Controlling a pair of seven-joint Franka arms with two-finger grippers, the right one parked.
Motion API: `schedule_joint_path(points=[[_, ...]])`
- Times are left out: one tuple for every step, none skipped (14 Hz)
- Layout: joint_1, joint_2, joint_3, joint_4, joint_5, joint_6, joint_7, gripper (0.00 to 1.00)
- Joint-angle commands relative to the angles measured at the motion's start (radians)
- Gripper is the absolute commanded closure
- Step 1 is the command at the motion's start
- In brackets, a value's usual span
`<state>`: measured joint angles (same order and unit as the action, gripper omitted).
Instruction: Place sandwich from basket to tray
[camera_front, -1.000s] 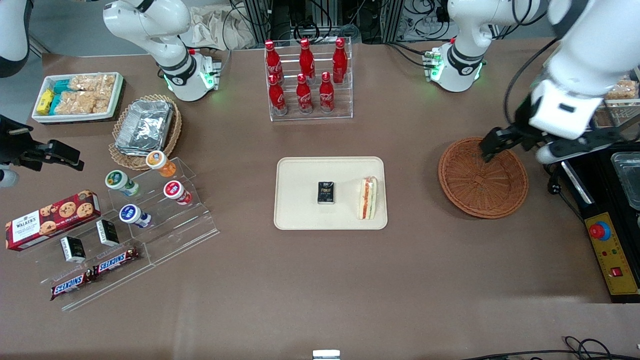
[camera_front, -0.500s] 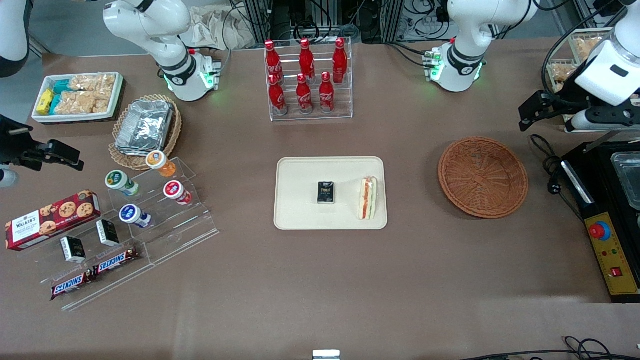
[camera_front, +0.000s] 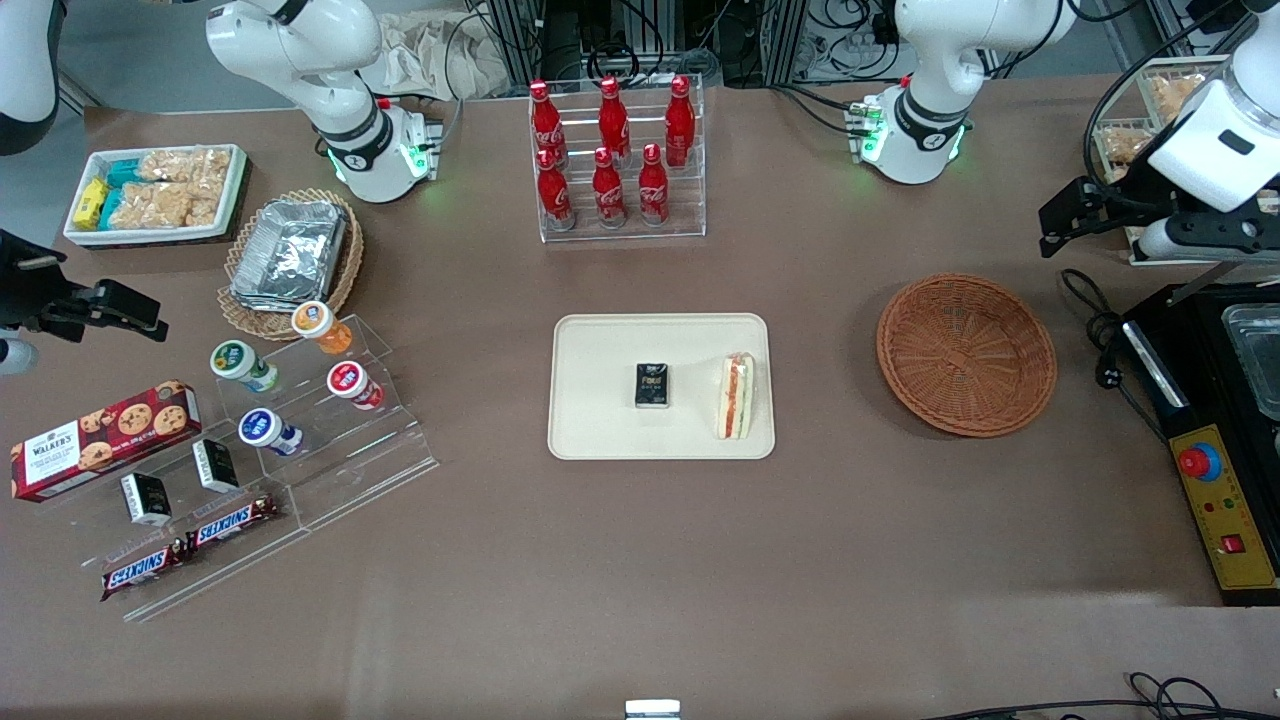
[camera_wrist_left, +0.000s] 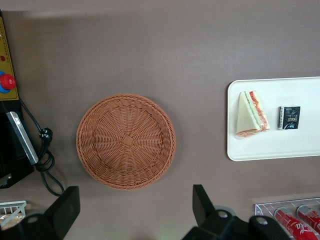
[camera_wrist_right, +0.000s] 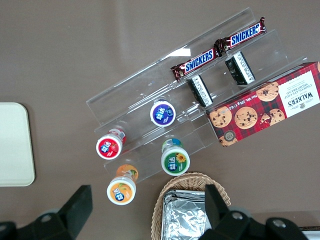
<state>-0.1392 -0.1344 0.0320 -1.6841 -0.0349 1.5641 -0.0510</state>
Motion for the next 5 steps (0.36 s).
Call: schedule_joint_path(points=[[-0.016,0.009,0.009,0.023,0.039,-0.022,0.0,0.0],[-0.016,0.009,0.009,0.023,0.04,-0.022,-0.009,0.0],[-0.016,0.009,0.009,0.023,0.044,-0.022,-0.01,0.0],[-0.016,0.009,0.009,0.023,0.059,-0.022,-0.01,0.0],[-0.016,0.009,0.009,0.021,0.061,-0.022,-0.01,0.0]])
